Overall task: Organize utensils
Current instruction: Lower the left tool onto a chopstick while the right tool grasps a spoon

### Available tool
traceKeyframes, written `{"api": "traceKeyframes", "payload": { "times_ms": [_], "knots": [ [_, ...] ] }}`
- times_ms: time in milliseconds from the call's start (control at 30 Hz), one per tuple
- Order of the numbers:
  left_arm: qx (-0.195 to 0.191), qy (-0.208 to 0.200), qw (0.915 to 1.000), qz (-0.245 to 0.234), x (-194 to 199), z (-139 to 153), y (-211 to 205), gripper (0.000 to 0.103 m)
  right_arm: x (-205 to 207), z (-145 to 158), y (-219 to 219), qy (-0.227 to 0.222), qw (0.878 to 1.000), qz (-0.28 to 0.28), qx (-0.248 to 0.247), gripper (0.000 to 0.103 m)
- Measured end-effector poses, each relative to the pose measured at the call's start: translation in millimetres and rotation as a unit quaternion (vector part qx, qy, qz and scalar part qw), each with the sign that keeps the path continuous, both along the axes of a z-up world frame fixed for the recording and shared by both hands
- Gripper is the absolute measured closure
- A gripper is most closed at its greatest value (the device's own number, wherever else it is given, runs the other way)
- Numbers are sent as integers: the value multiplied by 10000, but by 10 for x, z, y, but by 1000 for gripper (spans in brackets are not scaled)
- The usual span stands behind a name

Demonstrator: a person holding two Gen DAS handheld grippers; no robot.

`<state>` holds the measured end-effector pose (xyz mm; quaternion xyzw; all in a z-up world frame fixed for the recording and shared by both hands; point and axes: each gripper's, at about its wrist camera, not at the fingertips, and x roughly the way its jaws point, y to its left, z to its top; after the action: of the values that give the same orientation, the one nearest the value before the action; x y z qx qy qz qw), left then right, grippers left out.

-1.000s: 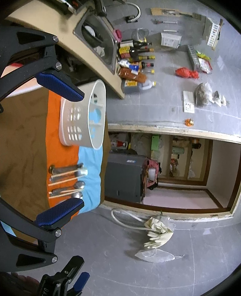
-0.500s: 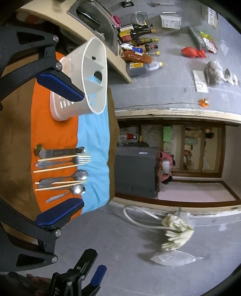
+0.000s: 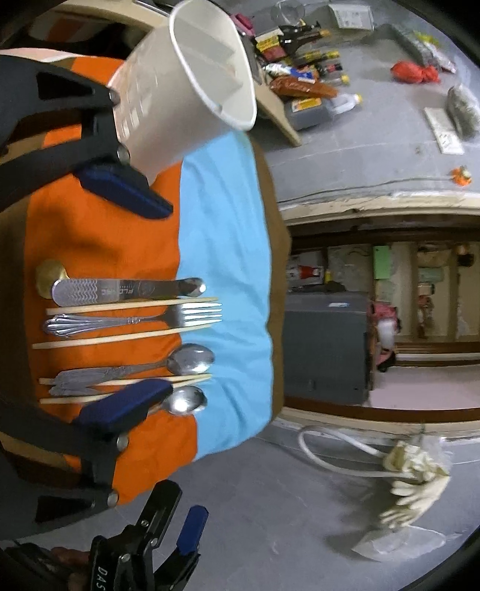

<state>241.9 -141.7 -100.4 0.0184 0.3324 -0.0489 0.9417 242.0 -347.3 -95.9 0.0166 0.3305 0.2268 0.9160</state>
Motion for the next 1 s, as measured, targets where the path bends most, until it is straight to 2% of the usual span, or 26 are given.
{"api": "traceKeyframes", "payload": {
  "times_ms": [167, 233, 333, 467, 633, 867, 1000],
  "knots": [
    [48, 370, 9992, -144, 241, -187, -47, 63, 167, -168, -10, 341, 9994, 59, 101, 41],
    [-44, 567, 9983, -155, 347, -273, -37, 74, 213, -218, -7, 450, 9989, 72, 118, 54],
    [-169, 855, 9960, -175, 476, -390, -19, 84, 280, -301, 6, 632, 9979, 107, 129, 63],
    [-275, 1115, 9932, -192, 570, -493, 22, 91, 352, -372, 66, 794, 9965, 211, 129, 69],
    [-498, 1313, 9900, -103, 648, -537, 112, 95, 432, -434, 128, 1009, 9939, 427, 153, 81],
    [-672, 1496, 9864, -125, 723, -532, 125, 99, 473, -537, 217, 1285, 9902, 543, -3, 81],
    [-676, 1571, 9852, -118, 787, -528, 125, 99, 454, -544, 289, 1253, 9905, 531, -198, 81]
  ]
}}
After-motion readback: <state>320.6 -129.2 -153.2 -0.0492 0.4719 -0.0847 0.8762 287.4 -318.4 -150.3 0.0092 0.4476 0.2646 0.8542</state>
